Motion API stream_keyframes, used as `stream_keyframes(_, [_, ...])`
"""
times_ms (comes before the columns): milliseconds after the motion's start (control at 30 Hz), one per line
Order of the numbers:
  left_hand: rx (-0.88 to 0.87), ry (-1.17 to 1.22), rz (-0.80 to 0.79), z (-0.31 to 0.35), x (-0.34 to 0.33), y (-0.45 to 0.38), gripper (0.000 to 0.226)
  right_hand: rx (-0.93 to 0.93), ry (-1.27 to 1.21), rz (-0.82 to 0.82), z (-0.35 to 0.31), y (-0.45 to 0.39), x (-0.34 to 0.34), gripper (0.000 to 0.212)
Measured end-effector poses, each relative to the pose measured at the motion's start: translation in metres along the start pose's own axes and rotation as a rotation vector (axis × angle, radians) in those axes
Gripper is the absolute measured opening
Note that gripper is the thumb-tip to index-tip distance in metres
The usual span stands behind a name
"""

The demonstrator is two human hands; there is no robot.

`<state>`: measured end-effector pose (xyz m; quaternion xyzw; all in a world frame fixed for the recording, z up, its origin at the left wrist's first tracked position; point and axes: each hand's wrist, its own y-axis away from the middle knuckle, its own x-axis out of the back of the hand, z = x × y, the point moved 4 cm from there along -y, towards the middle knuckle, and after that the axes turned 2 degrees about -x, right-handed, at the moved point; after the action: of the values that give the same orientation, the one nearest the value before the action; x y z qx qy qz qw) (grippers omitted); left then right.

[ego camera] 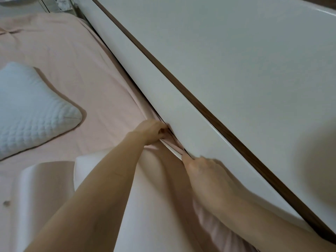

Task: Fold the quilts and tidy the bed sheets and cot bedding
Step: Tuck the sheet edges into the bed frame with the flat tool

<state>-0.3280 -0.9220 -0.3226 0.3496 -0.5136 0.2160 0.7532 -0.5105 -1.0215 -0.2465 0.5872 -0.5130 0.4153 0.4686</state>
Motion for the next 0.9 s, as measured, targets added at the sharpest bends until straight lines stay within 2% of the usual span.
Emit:
stream_keyframes(200, [-0.048, -0.095, 0.020, 0.001, -0.001, -0.003, 0.027, 0.049, -0.006, -0.032, -0.005, 0.004, -0.008, 0.034])
stream_keyframes(400, [-0.059, -0.214, 0.129, 0.016, -0.003, -0.012, 0.021, 0.079, 0.072, -0.075, -0.006, 0.009, 0.000, 0.032])
stream_keyframes(500, [-0.067, -0.144, 0.200, 0.016, 0.001, -0.005, 0.020, 0.073, 0.167, -0.052, -0.009, 0.018, 0.011, 0.026])
stream_keyframes(600, [-0.086, 0.020, 0.268, 0.007, 0.009, 0.006, 0.015, 0.067, 0.186, 0.071, -0.014, 0.033, 0.017, 0.024])
stream_keyframes(667, [-0.138, 0.085, 0.235, 0.004, 0.015, 0.015, 0.011, 0.073, 0.217, 0.132, -0.020, 0.039, 0.021, 0.027])
stream_keyframes(800, [-0.184, 0.014, 0.057, 0.013, 0.025, 0.023, 0.031, 0.097, 0.265, 0.128, -0.029, 0.041, 0.029, 0.031])
stream_keyframes(900, [-0.198, -0.089, -0.023, 0.021, 0.036, 0.018, 0.012, 0.105, 0.273, 0.135, -0.031, 0.042, 0.032, 0.036])
